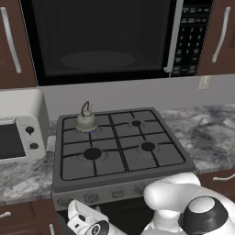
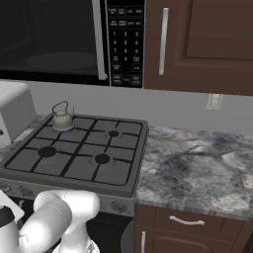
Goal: Lower the heat of the kettle.
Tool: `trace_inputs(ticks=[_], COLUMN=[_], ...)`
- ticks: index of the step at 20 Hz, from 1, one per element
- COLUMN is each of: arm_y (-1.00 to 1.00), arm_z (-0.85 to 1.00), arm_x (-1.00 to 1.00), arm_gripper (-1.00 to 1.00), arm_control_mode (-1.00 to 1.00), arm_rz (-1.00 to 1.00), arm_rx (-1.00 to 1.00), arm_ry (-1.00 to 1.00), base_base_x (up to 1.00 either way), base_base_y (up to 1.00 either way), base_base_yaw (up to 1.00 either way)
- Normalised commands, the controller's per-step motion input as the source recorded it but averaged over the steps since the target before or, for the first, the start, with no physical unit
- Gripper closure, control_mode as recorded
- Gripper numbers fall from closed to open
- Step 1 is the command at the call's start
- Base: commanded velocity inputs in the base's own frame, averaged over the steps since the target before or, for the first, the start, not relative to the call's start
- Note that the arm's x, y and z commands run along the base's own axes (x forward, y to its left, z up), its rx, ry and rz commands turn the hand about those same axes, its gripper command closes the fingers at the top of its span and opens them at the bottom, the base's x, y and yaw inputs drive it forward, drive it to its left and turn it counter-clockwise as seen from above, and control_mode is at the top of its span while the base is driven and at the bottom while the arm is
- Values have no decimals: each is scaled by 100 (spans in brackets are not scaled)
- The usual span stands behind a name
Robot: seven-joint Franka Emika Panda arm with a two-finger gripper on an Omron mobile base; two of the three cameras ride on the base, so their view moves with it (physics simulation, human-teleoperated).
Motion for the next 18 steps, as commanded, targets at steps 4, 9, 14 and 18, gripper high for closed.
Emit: trace_inputs(ticks=[4, 9, 14, 18], arm_y=[-5, -14, -14, -10], arm_z=[0, 0, 0, 0], arm_x=[13, 3, 5, 12], arm_gripper=[-100, -100, -100, -100], arm_control_mode=[-100, -100, -100, -100], arm_rz=[6, 0, 0, 0], arm_rx=[7, 6, 5, 3], arm_ry=[-5, -1, 0, 0], base_base_x=[0, 0, 0, 0], base_base_y=[0, 0, 0, 0], base_base_yaw=[0, 0, 0, 0])
